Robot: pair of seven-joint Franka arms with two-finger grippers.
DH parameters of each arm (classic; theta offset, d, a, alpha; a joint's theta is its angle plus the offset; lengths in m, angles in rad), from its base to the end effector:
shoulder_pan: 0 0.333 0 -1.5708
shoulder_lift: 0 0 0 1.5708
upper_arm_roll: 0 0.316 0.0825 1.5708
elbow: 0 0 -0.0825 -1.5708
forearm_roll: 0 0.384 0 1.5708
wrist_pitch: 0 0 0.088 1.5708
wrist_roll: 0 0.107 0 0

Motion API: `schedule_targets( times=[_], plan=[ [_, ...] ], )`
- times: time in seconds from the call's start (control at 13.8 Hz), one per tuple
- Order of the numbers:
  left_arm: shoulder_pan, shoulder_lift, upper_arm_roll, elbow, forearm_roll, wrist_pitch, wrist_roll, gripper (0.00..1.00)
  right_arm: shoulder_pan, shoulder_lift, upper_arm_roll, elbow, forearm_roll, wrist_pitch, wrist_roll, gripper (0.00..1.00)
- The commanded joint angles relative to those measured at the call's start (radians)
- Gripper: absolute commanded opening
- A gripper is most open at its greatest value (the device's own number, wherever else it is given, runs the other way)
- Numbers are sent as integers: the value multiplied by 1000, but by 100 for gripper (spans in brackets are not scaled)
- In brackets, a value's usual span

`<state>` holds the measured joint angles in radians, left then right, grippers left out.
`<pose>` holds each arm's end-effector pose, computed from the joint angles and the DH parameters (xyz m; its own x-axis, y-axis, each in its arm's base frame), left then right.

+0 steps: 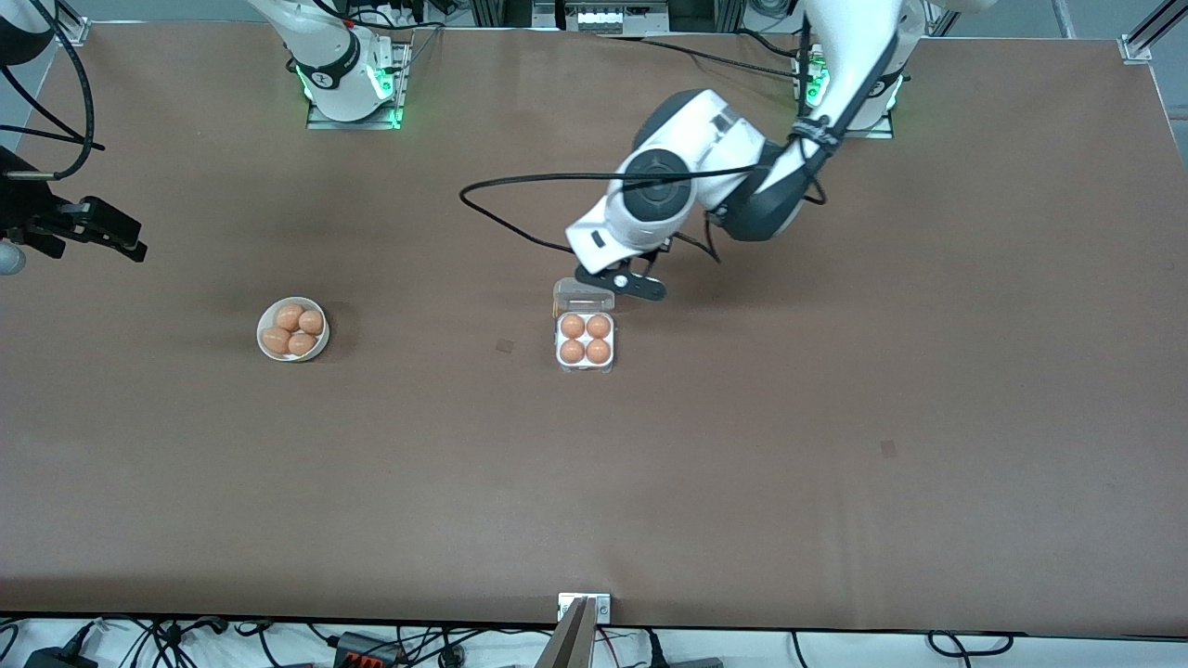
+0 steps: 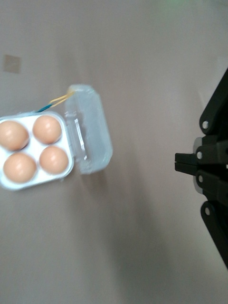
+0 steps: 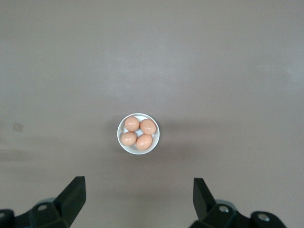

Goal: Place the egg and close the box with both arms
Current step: 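Grasp the lid edge with the left gripper and lift it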

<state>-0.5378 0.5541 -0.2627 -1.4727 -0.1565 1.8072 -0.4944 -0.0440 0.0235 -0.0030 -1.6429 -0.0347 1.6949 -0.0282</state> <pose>0.4847 -0.4775 0.3527 0.9190 -0.2387 -0.3137 -0.2028 -0.9687 0.1429 0.5703 -0.0301 0.5881 0.9995 -0.0145 0.0274 -0.0155 -0.9993 0.0354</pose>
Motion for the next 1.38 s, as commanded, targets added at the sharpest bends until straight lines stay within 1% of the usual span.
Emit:
schedule_targets(
  times=[0.0,0.29,0.36,0.51,0.58,0.87,1.16,1.31],
  plan=[
    [-48,69,20,67,3,-8,-38,0,-20,-10,11,5,3,-1,-29,100],
    [-51,159,20,159,3,-8,-104,0,-17,-54,11,-61,1,17,-21,100],
    [-50,173,22,163,3,-5,-105,0,-16,-71,11,-92,1,40,-21,100],
    [-48,194,29,161,3,44,-105,0,-17,-115,11,-162,3,93,-15,100],
    [-48,208,30,161,3,50,-105,0,-19,-132,8,-179,4,101,-15,100],
    [-51,240,30,163,3,61,-101,0,-20,-134,1,-169,6,57,-13,100],
    [-62,263,31,163,5,96,-101,0,-20,-132,1,-143,6,51,-29,100],
    [-63,271,39,170,5,98,-98,0,-22,-132,0,-137,9,16,-15,100]
  ],
)
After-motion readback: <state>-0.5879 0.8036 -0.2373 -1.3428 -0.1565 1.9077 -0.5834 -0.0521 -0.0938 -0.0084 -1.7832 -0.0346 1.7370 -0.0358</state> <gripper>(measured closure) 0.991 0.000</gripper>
